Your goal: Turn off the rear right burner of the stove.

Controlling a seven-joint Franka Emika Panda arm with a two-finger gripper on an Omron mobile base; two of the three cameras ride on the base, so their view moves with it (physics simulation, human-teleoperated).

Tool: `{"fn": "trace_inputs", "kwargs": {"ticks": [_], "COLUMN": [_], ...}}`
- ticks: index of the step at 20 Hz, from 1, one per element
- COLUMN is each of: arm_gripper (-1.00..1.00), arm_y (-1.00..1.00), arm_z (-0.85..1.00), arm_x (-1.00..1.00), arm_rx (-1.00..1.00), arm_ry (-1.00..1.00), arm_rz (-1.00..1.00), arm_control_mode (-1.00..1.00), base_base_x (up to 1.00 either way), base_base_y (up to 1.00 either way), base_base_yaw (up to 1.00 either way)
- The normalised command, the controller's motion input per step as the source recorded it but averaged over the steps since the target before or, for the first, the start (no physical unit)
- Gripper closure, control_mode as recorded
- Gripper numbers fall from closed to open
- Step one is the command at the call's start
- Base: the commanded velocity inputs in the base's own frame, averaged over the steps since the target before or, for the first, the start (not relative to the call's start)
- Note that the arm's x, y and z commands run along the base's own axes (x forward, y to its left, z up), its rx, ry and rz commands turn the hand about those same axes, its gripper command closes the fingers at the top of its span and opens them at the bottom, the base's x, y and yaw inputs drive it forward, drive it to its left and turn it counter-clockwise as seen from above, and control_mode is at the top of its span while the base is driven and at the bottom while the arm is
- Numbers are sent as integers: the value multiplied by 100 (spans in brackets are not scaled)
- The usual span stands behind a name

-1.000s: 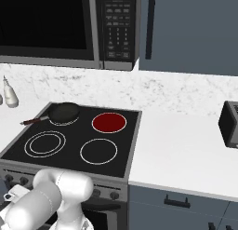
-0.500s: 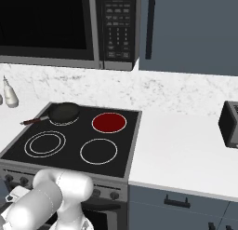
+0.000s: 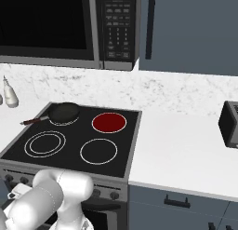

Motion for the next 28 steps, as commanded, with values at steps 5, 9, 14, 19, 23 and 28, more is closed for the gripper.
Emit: {"fn": "trace_inputs", "kwargs": {"ticks": [5,9,14,19,23,28], "arm_gripper": [-100,-100,-100,-100,-100,-100], "arm_y": [22,0,0,0,1,0], "arm_z": [-1,-2,0,-3,-1,0], "arm_x": [3,6,3,0,0,0], "arm_rx": [0,0,0,0,0,0], "arm_ry": [0,0,0,0,0,-1], "arm_rz": [0,2,0,0,0,0], "arm_control_mode": [-100,-100,-100,-100,-100,-100], "base_base_x": [0,0,0,0,0,0], "base_base_y": [0,0,0,0,0,0], "base_base_yaw": [0,0,0,0,0,0]}}
